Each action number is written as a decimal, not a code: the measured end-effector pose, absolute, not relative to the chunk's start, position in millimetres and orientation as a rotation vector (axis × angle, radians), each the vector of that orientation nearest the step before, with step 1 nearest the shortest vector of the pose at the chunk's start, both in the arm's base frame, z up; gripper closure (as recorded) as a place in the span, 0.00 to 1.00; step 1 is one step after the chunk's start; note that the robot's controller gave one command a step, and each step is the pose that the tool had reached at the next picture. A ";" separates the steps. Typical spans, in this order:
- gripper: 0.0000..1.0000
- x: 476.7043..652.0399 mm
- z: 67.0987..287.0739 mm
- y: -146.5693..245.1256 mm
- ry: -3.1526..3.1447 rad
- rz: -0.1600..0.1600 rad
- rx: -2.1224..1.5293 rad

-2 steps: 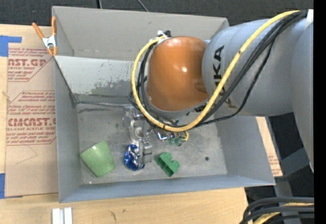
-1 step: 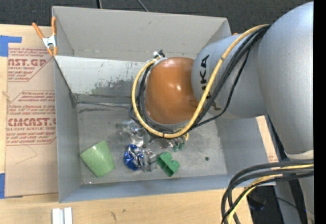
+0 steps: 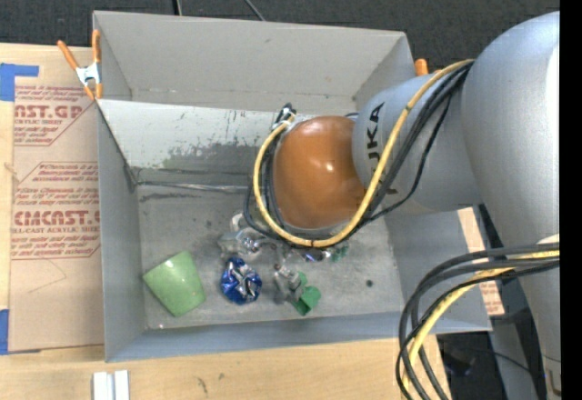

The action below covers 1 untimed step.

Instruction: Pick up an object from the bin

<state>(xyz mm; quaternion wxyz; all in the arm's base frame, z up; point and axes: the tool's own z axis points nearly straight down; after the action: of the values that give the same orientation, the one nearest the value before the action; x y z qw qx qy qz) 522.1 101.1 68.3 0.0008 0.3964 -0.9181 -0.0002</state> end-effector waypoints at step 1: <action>0.00 513.9 69.7 137.0 -2.602 -0.003 1.765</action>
Offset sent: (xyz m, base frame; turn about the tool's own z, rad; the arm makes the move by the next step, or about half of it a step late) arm -0.0079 0.0341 0.0017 -0.3766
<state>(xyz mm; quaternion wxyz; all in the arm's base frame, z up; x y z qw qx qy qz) 513.9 137.0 69.7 -0.0014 0.5613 -0.8276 -0.0010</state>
